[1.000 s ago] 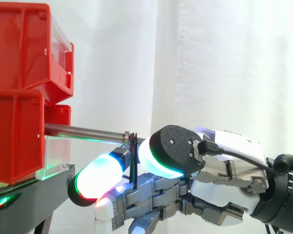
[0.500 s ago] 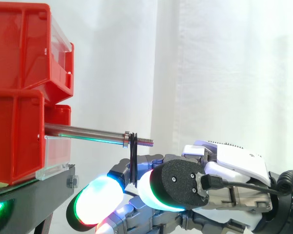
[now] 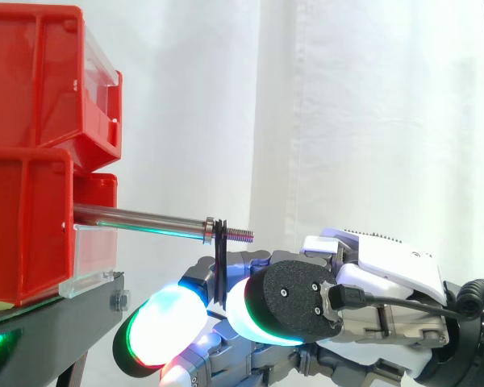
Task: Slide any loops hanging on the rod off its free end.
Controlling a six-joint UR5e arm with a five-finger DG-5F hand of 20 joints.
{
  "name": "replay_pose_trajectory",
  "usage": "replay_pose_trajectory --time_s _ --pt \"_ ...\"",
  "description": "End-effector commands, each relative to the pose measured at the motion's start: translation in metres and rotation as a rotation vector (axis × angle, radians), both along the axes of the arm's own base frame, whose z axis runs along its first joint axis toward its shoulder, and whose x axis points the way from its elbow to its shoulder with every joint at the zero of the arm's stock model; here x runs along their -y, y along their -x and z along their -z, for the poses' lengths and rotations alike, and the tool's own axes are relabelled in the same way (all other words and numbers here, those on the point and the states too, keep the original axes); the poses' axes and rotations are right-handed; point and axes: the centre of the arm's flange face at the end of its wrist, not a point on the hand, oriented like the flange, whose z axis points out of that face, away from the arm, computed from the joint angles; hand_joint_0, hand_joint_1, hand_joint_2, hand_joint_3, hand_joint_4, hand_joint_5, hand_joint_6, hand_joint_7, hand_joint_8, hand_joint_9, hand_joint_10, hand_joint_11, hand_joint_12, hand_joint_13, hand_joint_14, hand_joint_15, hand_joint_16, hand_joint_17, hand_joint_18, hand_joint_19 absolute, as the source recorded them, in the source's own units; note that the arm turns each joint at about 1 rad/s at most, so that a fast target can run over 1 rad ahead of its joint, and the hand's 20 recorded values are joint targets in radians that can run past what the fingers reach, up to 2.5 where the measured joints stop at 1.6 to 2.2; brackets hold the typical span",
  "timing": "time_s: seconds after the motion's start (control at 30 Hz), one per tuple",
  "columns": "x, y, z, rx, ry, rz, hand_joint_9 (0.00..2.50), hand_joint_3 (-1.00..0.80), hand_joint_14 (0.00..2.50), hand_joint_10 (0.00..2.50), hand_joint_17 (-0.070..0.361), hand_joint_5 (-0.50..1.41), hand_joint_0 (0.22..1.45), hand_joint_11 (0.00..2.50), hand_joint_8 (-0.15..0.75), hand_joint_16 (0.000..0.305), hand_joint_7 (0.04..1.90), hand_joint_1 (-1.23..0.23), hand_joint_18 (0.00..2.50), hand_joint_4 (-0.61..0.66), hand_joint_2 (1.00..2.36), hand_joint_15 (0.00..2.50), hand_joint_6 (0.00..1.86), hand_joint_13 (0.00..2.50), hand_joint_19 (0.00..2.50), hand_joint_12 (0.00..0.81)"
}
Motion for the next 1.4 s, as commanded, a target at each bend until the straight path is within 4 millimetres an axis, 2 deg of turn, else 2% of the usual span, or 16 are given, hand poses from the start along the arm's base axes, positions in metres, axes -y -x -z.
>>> replay_pose_trajectory --time_s 0.0,0.27,0.37,0.53,0.73,0.97,1.37 --pt "-0.001 -0.002 -0.004 0.013 -0.001 -0.005 0.81 -0.38 0.01 0.0 0.118 -0.12 0.63 0.17 0.328 0.053 1.17 -0.64 0.93 0.28 1.01 0.22 0.5 0.85 0.52 0.36" --pt "-0.002 -0.006 -0.01 0.027 0.006 -0.023 0.81 -0.34 0.01 0.0 0.118 -0.11 0.64 0.16 0.33 0.053 1.18 -0.62 0.93 0.27 1.01 0.22 0.5 0.85 0.52 0.361" --pt "-0.002 -0.005 -0.009 0.023 0.01 -0.026 0.82 -0.31 0.01 0.0 0.118 -0.1 0.65 0.16 0.332 0.052 1.26 -0.62 0.94 0.25 1.01 0.22 0.5 0.86 0.52 0.361" --pt "-0.001 -0.005 -0.009 0.02 0.009 -0.025 0.81 -0.28 0.01 0.0 0.119 -0.13 0.65 0.17 0.331 0.053 1.12 -0.66 0.94 0.23 1.02 0.22 0.6 0.86 0.52 0.363" --pt "0.002 -0.005 -0.009 0.023 0.011 -0.023 0.8 -0.34 0.01 0.0 0.119 -0.13 0.62 0.18 0.33 0.053 1.08 -0.67 0.94 0.24 1.01 0.22 0.62 0.84 0.53 0.363" --pt "0.005 -0.005 -0.009 0.022 0.01 -0.021 0.8 -0.38 0.01 0.0 0.12 -0.11 0.6 0.17 0.335 0.053 1.25 -0.63 0.93 0.25 1.01 0.22 0.5 0.84 0.53 0.369" --pt "0.022 -0.003 -0.008 0.017 0.027 -0.031 0.82 -0.36 0.01 0.0 0.121 -0.1 0.61 0.18 0.338 0.054 1.26 -0.62 0.93 0.25 1.01 0.23 0.5 0.85 0.54 0.372"
